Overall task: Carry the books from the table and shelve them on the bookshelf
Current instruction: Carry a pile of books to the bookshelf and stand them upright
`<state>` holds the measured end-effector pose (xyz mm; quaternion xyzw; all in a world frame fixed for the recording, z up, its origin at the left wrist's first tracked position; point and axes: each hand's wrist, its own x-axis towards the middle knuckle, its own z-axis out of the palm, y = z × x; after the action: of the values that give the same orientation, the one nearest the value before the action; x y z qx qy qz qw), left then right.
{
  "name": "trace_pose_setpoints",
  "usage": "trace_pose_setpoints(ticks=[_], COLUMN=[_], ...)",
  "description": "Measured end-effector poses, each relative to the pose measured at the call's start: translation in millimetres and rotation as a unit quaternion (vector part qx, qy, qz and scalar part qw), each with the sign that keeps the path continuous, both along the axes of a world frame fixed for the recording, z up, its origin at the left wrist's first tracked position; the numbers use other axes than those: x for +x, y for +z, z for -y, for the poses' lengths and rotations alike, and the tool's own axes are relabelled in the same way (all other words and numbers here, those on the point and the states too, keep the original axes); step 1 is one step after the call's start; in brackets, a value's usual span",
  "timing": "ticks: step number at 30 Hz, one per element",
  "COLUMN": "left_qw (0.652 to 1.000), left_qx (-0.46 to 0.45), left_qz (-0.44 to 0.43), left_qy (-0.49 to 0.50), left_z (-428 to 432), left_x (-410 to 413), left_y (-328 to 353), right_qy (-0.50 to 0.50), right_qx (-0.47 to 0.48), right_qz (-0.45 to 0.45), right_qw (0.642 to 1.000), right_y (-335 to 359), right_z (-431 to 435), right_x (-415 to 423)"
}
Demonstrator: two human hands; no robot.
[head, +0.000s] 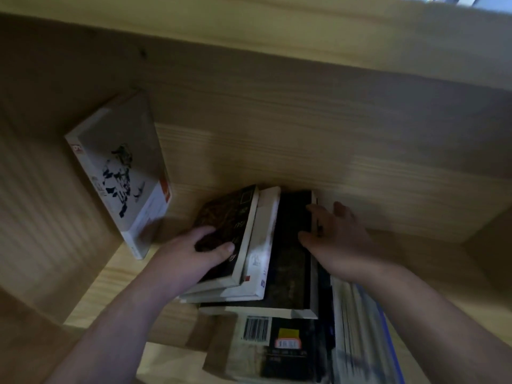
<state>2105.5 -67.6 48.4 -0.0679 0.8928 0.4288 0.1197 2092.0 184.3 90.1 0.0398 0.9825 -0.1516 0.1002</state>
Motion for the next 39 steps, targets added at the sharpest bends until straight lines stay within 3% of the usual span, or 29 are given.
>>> trace_pose_setpoints(ticks=[2,3,9,11,15,17,21,22,23,25,26,27,30,33,35,39], left_qw=[1.0,1.0,1.0,1.0,0.999,0.999,0.998,0.998,0.997,0.995,0.993,0.992,0.99,0.991,0.99,0.984], left_qx=[-0.004,-0.005,-0.016,-0.02,0.006,0.017,0.011,0.002,-0.007,-0.017,-0.023,-0.033,-0.049,0.063,0.115,0.162], left_qz=[-0.008,-0.01,-0.014,-0.012,0.002,0.011,0.045,0.055,0.067,0.093,0.103,0.109,0.119,0.114,0.086,-0.041], left_qy=[0.005,0.002,-0.013,-0.02,-0.033,-0.04,-0.044,-0.042,-0.042,-0.04,-0.042,-0.048,-0.063,0.0,0.011,-0.061], left_z=[0.7,1.4,3.7,3.6,3.4,2.4,0.0,-0.6,-1.5,-3.9,-5.3,-7.1,-11.1,-4.6,7.2,26.0], left_x=[-1.0,-1.5,0.1,1.6,6.4,8.0,4.5,2.9,0.8,-3.0,-4.2,-5.7,-8.8,-4.2,1.7,11.5], left_y=[-1.8,-2.0,0.1,0.3,2.3,5.3,15.8,19.0,22.1,30.0,32.5,34.0,32.5,30.2,28.5,19.6], right_qy=[0.042,0.046,-0.075,-0.099,-0.062,-0.069,-0.064,-0.081,-0.115,-0.188,-0.216,-0.229,-0.245,-0.21,-0.169,-0.092], right_qx=[0.151,0.166,-0.023,-0.032,0.094,0.107,0.011,-0.065,-0.205,-0.493,-0.566,-0.592,-0.571,-0.516,-0.497,-0.526], right_qz=[-0.039,-0.034,0.108,0.123,0.084,0.068,-0.051,-0.064,-0.052,0.049,0.099,0.125,0.126,0.078,0.045,-0.029], right_qw=[0.987,0.984,0.991,0.987,0.99,0.99,0.997,0.993,0.971,0.848,0.79,0.762,0.774,0.827,0.85,0.845], right_y=[6.4,11.2,17.2,15.1,18.9,21.3,18.8,18.8,18.9,20.2,20.5,19.6,17.1,18.6,21.1,19.6], right_z=[6.8,10.9,12.5,18.1,27.6,27.8,36.4,41.7,47.7,56.9,58.7,59.3,63.6,75.9,85.6,98.7], right_x=[1.2,1.2,-4.3,-3.0,1.3,-0.9,-5.4,-3.8,-1.0,3.2,5.4,6.2,3.7,6.4,12.2,33.7])
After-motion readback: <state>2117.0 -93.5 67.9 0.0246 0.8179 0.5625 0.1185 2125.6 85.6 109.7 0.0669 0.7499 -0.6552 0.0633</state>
